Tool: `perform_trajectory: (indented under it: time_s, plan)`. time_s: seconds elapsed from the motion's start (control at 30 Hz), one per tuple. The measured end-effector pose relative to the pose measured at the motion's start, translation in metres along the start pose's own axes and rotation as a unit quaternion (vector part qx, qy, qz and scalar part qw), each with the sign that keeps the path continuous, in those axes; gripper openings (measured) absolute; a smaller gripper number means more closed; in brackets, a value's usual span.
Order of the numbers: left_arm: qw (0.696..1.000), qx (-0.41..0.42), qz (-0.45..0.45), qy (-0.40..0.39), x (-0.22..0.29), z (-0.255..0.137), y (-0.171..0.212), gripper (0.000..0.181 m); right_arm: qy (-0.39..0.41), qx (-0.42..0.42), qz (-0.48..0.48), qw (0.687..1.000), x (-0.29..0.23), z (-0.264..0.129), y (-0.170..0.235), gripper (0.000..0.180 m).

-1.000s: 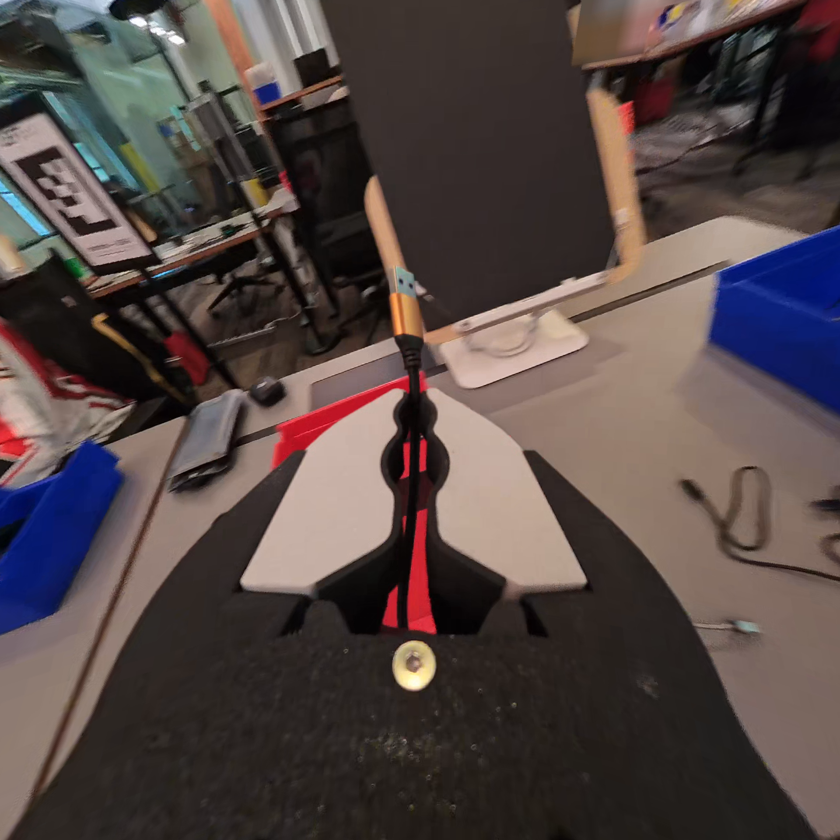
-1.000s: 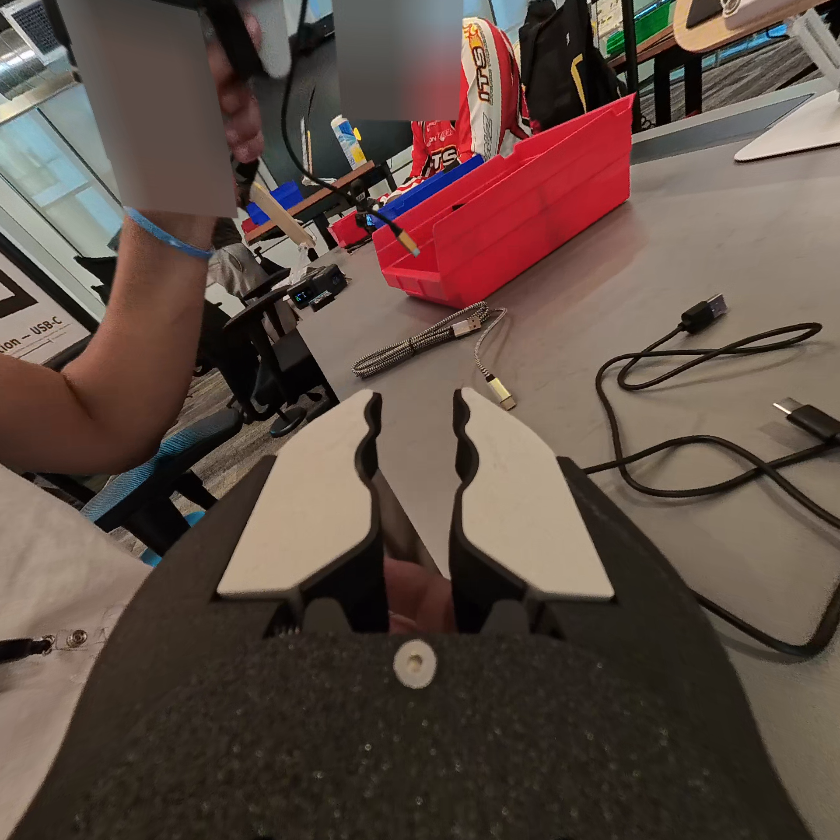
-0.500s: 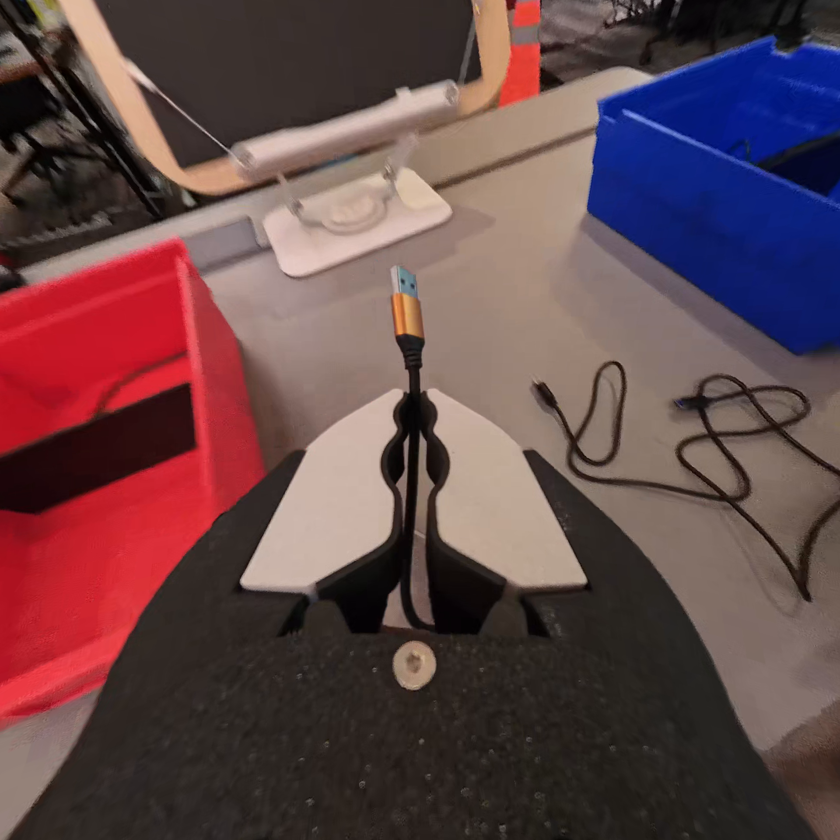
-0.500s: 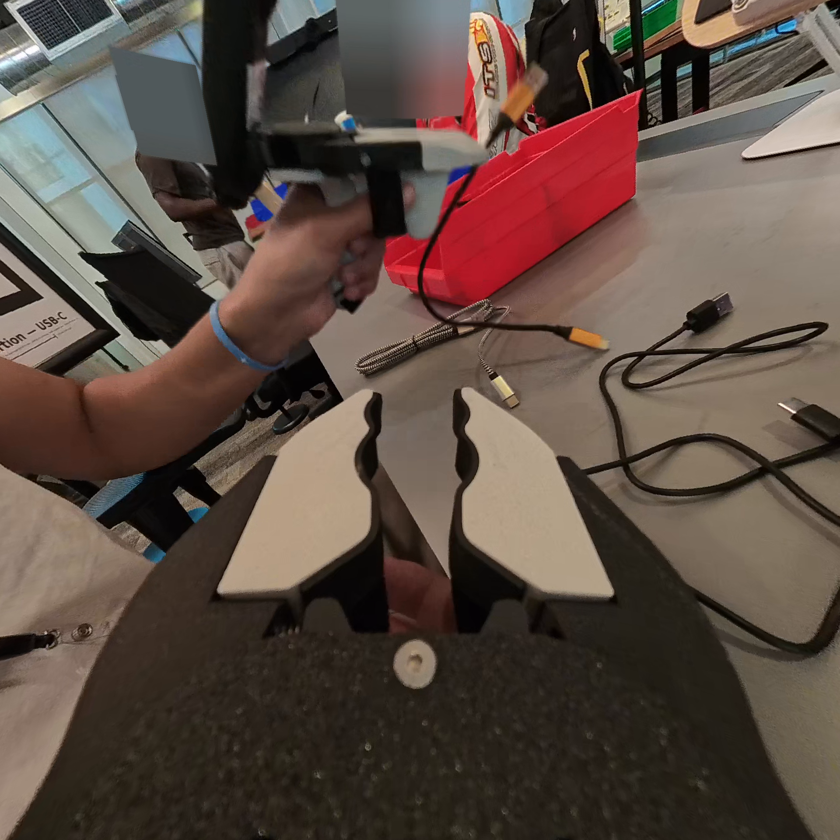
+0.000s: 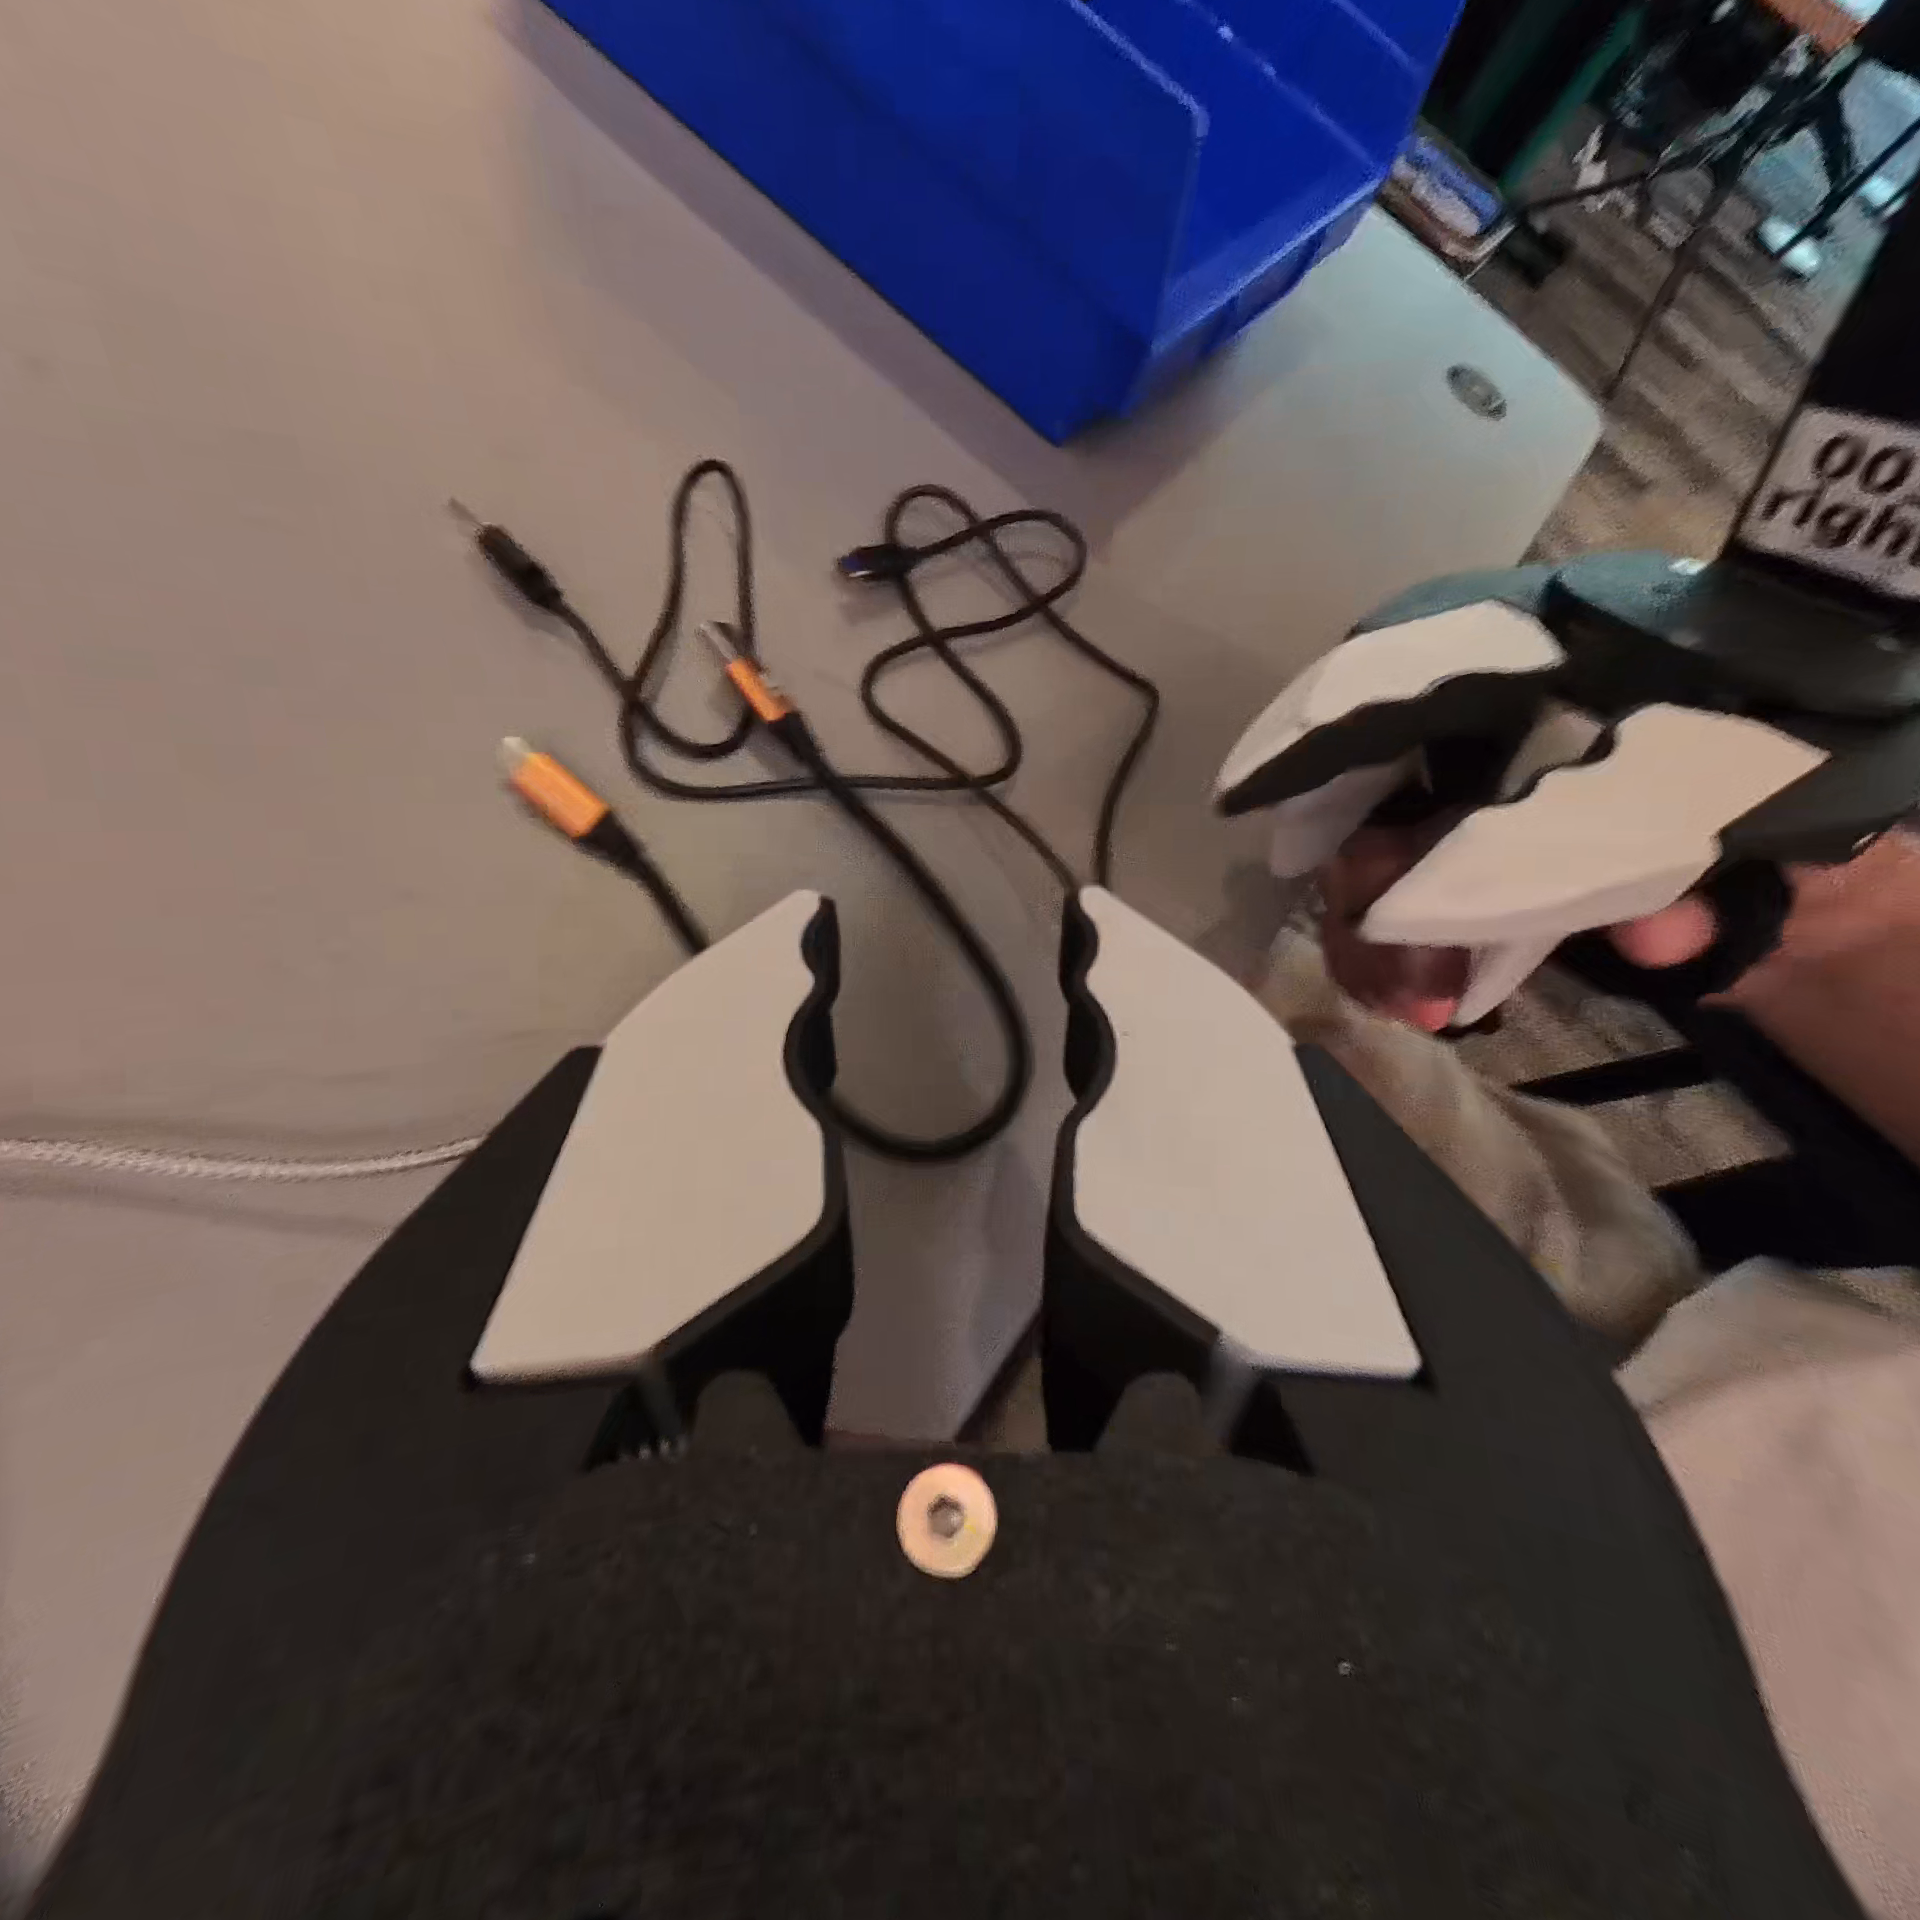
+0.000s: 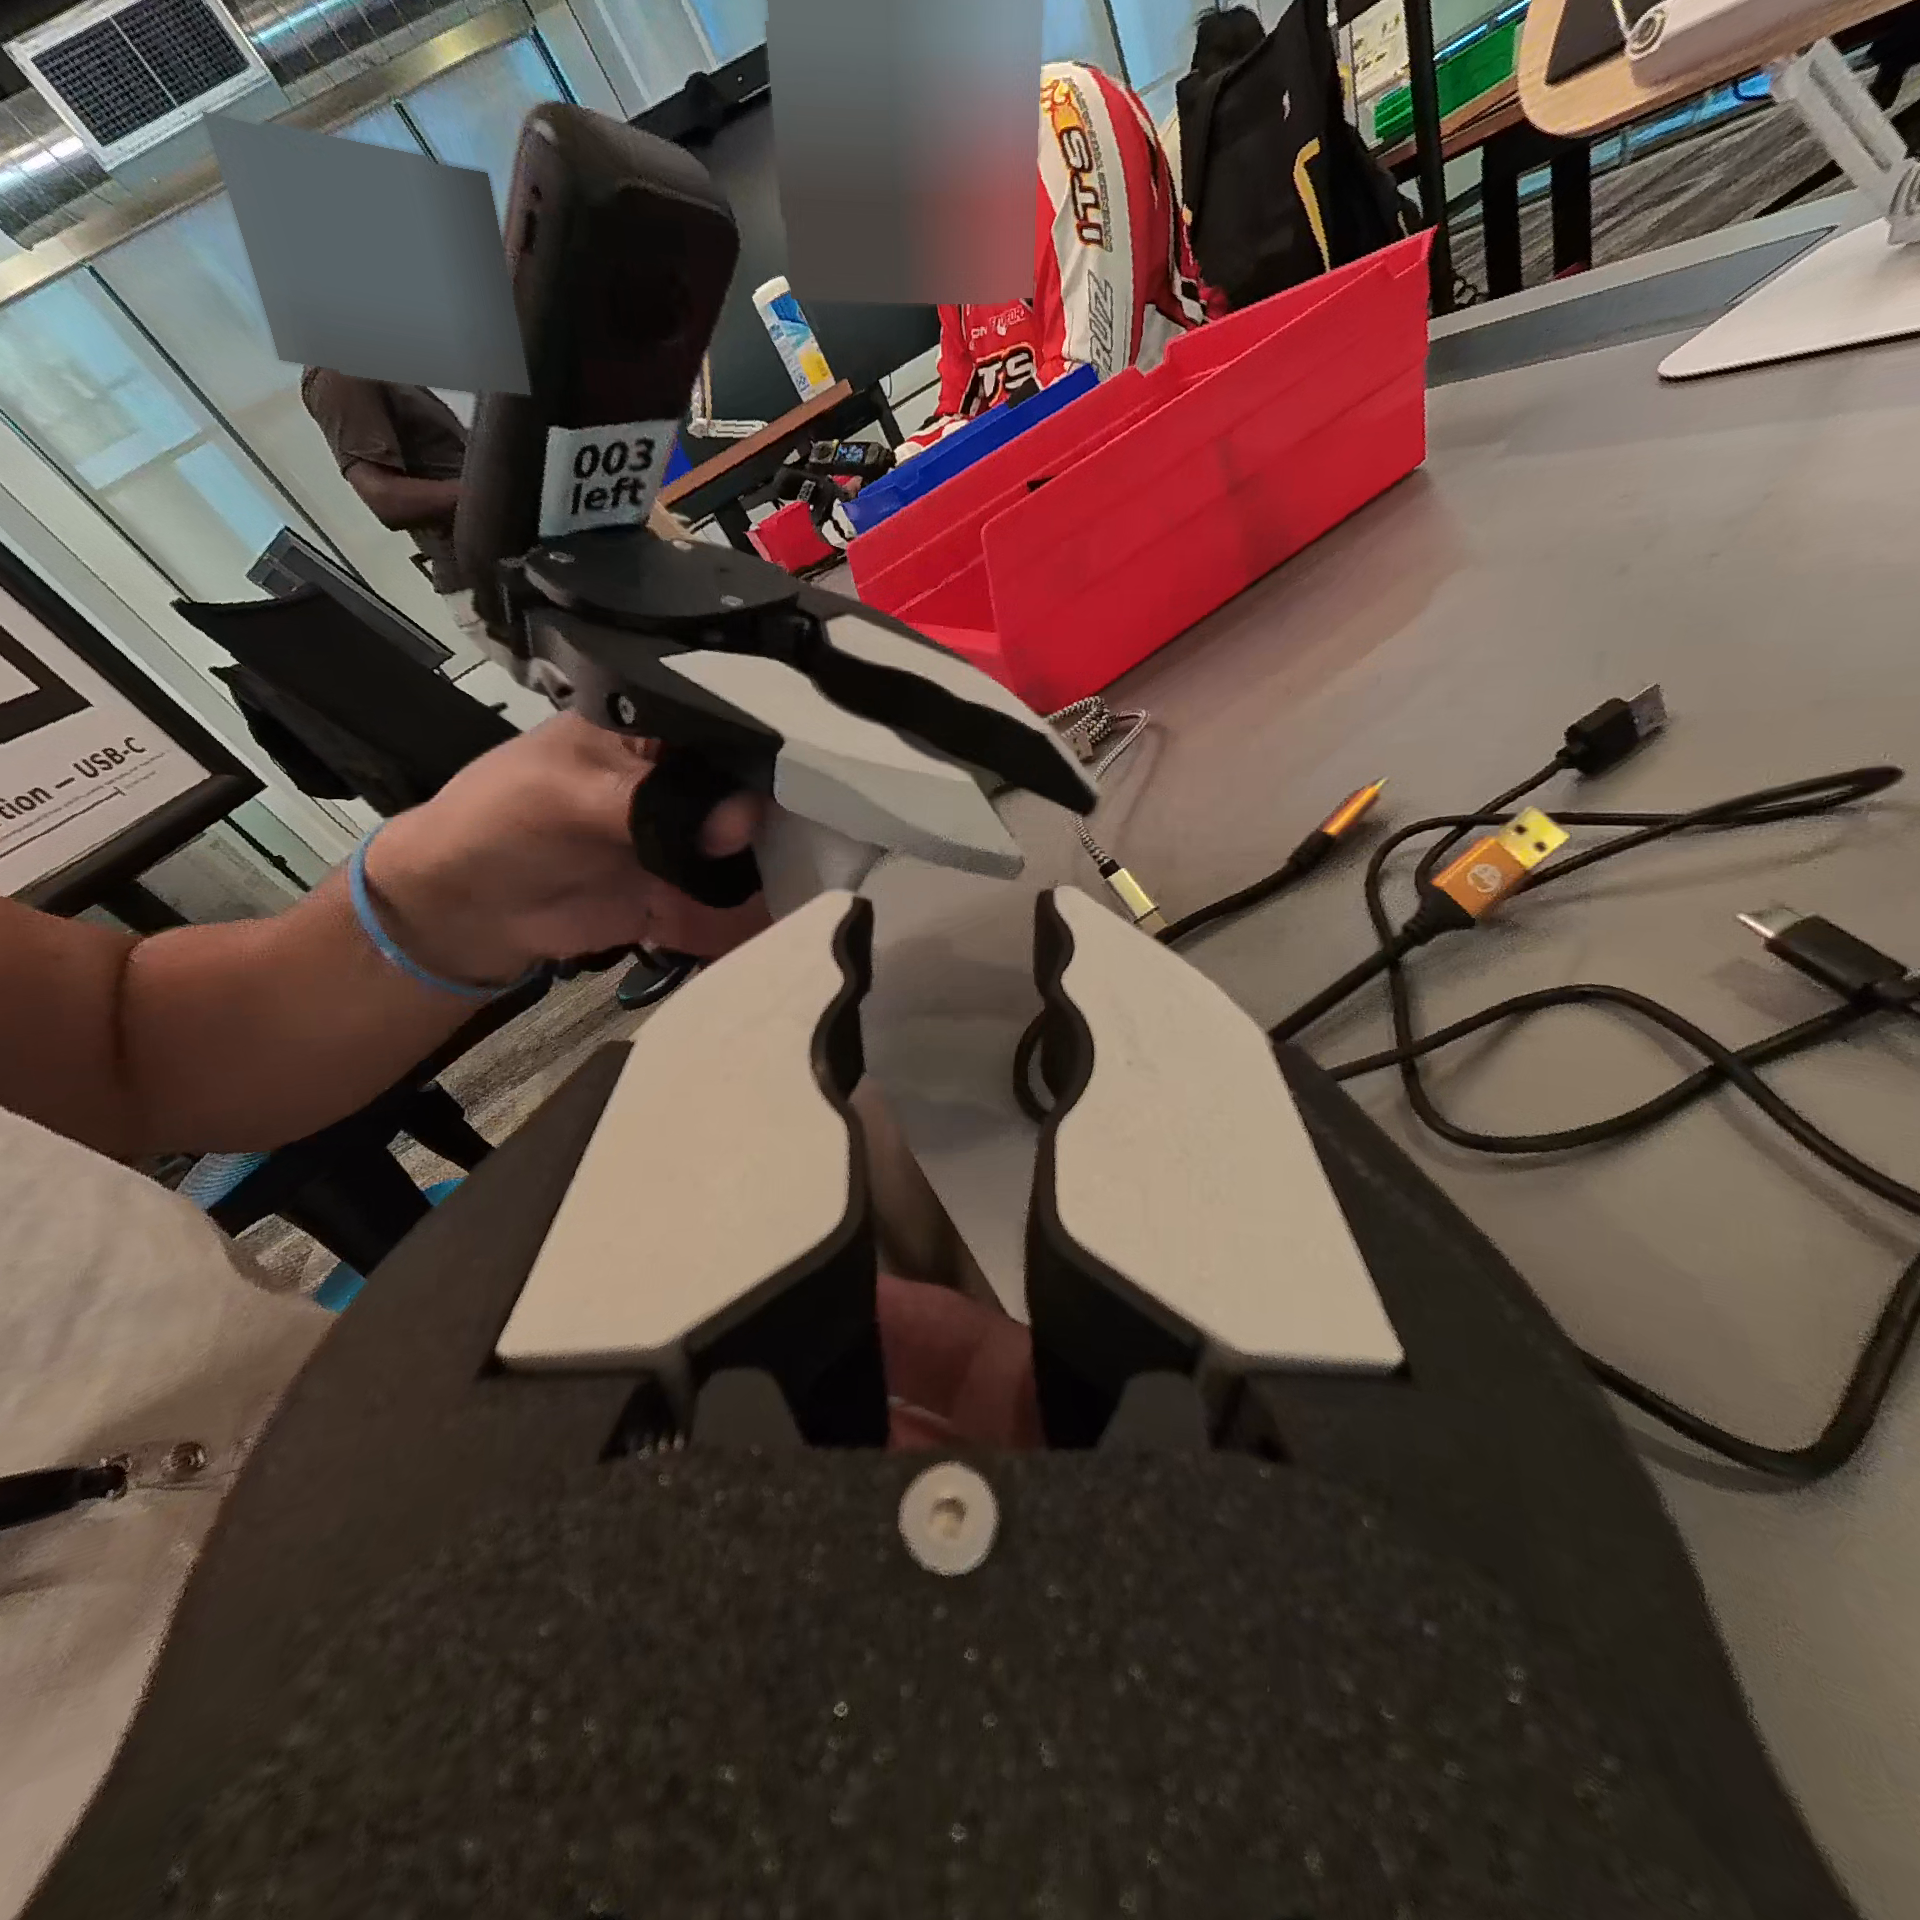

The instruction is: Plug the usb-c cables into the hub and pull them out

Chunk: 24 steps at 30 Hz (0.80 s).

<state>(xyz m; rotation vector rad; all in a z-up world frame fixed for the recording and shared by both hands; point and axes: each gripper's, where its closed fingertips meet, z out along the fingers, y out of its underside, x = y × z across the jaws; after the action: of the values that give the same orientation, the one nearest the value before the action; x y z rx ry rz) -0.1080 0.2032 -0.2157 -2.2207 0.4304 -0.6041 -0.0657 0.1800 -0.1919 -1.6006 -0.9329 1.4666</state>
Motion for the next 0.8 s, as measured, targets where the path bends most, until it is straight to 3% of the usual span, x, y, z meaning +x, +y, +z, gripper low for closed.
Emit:
perform_trajectory:
  time_s: [0.13,0.2,0.33,0.37,0.43,0.5,0.63,0.8]
  plan:
    - [0.992,-0.063,0.104,-0.038,-0.053,-0.023,0.019,0.029,0.001,0.001,0.0,1.0,0.0,0.0,0.0,0.029]
    - [0.969,-0.115,0.204,-0.083,-0.085,-0.027,0.034,0.029,-0.002,-0.002,0.0,1.0,-0.001,0.002,0.001,0.029]
    - [0.921,-0.187,0.332,-0.082,-0.096,-0.011,0.057,0.033,-0.007,-0.012,-0.006,1.0,-0.004,0.006,0.005,0.029]
    - [0.916,-0.185,0.343,-0.094,-0.099,-0.006,0.054,0.02,-0.007,-0.015,-0.008,1.0,-0.004,0.006,0.005,0.029]
    - [0.91,-0.192,0.35,-0.114,-0.105,0.0,0.049,0.011,-0.004,-0.016,-0.01,1.0,-0.003,0.005,0.006,0.029]
    - [0.921,-0.182,0.309,-0.153,-0.114,0.004,0.035,0.004,0.0,-0.013,-0.009,1.0,-0.001,0.004,0.004,0.029]
    - [0.943,-0.146,0.124,-0.273,-0.154,-0.001,0.013,0.002,-0.001,-0.005,0.001,1.0,0.001,0.002,0.002,0.029]
    - [0.963,-0.095,-0.02,-0.252,-0.169,0.009,0.004,0.003,-0.009,-0.005,0.005,1.0,-0.002,0.002,0.002,0.029]
